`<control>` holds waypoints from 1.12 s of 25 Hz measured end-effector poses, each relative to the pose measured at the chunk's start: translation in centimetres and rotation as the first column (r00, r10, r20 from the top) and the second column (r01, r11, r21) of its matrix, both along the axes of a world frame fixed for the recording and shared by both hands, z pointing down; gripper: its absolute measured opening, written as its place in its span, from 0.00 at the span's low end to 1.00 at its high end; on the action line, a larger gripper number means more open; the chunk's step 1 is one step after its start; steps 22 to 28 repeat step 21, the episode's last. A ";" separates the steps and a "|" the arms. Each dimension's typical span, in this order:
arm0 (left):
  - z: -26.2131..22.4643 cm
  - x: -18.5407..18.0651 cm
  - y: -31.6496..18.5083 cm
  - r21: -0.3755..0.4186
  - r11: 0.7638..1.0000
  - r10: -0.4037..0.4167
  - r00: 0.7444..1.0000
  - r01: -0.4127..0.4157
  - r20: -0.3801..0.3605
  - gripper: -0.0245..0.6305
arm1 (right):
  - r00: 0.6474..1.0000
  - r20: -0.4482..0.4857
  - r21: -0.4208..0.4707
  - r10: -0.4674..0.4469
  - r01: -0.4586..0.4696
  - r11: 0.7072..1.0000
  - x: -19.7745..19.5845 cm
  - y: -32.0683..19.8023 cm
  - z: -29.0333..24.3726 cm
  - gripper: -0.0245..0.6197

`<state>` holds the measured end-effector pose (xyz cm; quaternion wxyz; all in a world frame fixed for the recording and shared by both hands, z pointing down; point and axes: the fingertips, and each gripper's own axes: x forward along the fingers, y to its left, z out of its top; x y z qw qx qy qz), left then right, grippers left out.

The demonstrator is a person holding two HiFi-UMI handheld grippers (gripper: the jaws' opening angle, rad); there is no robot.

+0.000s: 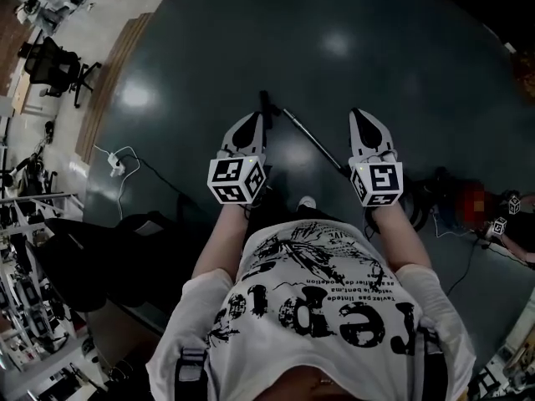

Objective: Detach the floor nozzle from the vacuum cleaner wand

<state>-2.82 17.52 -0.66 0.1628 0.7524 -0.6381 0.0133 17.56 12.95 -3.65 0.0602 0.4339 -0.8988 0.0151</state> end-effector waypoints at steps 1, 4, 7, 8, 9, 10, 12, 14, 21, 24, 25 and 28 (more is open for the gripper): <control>0.0 -0.2 0.1 -0.001 1.000 -0.006 1.000 0.006 -0.005 0.04 | 1.000 0.014 -0.006 -0.001 0.001 1.000 -0.2 0.1 -0.1 0.04; 0.2 -0.8 0.5 -0.005 1.000 -0.011 1.000 0.011 0.010 0.04 | 0.998 0.066 -0.036 0.009 -0.006 0.999 -0.5 0.2 -0.6 0.04; 0.5 -1.1 0.9 -0.014 1.000 -0.017 1.000 0.017 0.002 0.04 | 0.997 0.069 -0.043 0.018 -0.015 0.999 -0.6 0.4 -0.4 0.04; 0.5 -1.3 1.0 -0.017 1.000 -0.022 1.000 0.022 -0.006 0.04 | 0.998 0.062 -0.040 0.019 -0.017 0.999 -0.6 0.5 -0.3 0.04; 0.6 -1.5 1.1 -0.022 0.999 -0.027 1.000 0.027 -0.008 0.04 | 0.998 0.056 -0.039 0.022 -0.020 0.999 -0.7 0.6 -0.3 0.04; 0.8 -1.6 1.2 -0.028 0.999 -0.030 1.000 0.029 -0.003 0.04 | 0.998 0.054 -0.039 0.027 -0.024 0.999 -0.6 0.7 -0.2 0.04; 1.3 -1.6 1.2 -0.044 0.999 -0.030 1.000 0.030 0.008 0.04 | 0.998 0.057 -0.042 0.040 -0.038 0.998 -0.2 0.6 -0.2 0.04; 1.7 -1.7 1.1 -0.057 0.998 -0.031 1.000 0.031 0.002 0.04 | 0.997 0.053 -0.049 0.055 -0.052 0.997 0.0 0.4 0.1 0.04; 2.3 -2.5 0.4 -0.068 0.997 -0.038 0.999 0.039 0.005 0.04 | 0.993 0.080 -0.038 0.088 -0.086 0.996 0.0 -0.1 0.6 0.04; 2.3 -2.5 0.4 -0.068 0.997 -0.038 0.999 0.039 0.005 0.04 | 0.993 0.080 -0.038 0.088 -0.086 0.996 0.0 -0.1 0.6 0.04; 2.3 -2.5 0.4 -0.068 0.997 -0.038 0.999 0.039 0.005 0.04 | 0.993 0.080 -0.038 0.088 -0.086 0.996 0.0 -0.1 0.6 0.04; 2.3 -2.5 0.4 -0.068 0.997 -0.038 0.999 0.039 0.005 0.04 | 0.993 0.080 -0.038 0.088 -0.086 0.996 0.0 -0.1 0.6 0.04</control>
